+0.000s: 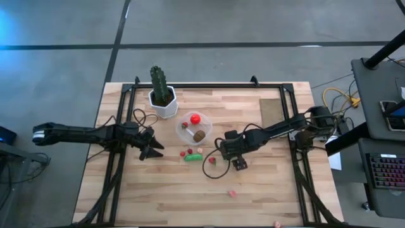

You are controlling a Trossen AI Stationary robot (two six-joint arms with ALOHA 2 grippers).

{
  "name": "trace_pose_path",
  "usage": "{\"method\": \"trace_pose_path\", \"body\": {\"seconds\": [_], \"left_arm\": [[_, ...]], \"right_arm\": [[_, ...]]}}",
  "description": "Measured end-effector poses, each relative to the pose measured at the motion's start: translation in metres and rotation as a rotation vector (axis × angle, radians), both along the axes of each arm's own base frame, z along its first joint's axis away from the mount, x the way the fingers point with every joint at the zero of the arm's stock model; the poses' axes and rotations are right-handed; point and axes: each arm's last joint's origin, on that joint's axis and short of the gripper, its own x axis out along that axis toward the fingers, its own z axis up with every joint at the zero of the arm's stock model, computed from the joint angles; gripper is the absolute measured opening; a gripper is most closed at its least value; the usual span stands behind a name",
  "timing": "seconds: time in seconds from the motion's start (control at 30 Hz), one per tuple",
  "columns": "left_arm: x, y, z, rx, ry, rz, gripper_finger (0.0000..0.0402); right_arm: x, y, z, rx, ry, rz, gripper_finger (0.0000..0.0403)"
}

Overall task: Pick and placing Produce into tupperware
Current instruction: Put the corn into the transparent bin

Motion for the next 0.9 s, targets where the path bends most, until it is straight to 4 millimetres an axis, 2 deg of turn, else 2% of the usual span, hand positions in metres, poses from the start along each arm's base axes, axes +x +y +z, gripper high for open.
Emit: {"method": "trace_pose_path", "body": {"seconds": [0.2,0.43,0.73,0.83,0.9], "left_arm": [[0.0,0.0,-0.001,-0.061,0.026,0.032,0.0283],[0.0,0.0,-0.001,-0.062,0.025,0.032,0.0283],[0.0,0.0,-0.001,-0.055,0.026,0.043,0.0283],[0.0,0.0,-0.001,-0.055,0.026,0.043,0.0283],[0.0,0.0,-0.001,-0.054,0.026,0.043,0.0283]], "right_arm": [[0.002,0.001,-0.017,0.016,0.056,0.005,0.0329],[0.009,0.001,-0.015,-0.011,0.089,-0.002,0.0318],[0.009,-0.01,-0.009,-0.053,0.135,-0.047,0.0221],[0.013,-0.01,0.002,-0.05,0.15,-0.065,0.0202],[0.022,-0.012,0.018,-0.044,0.121,-0.082,0.0201]]}}
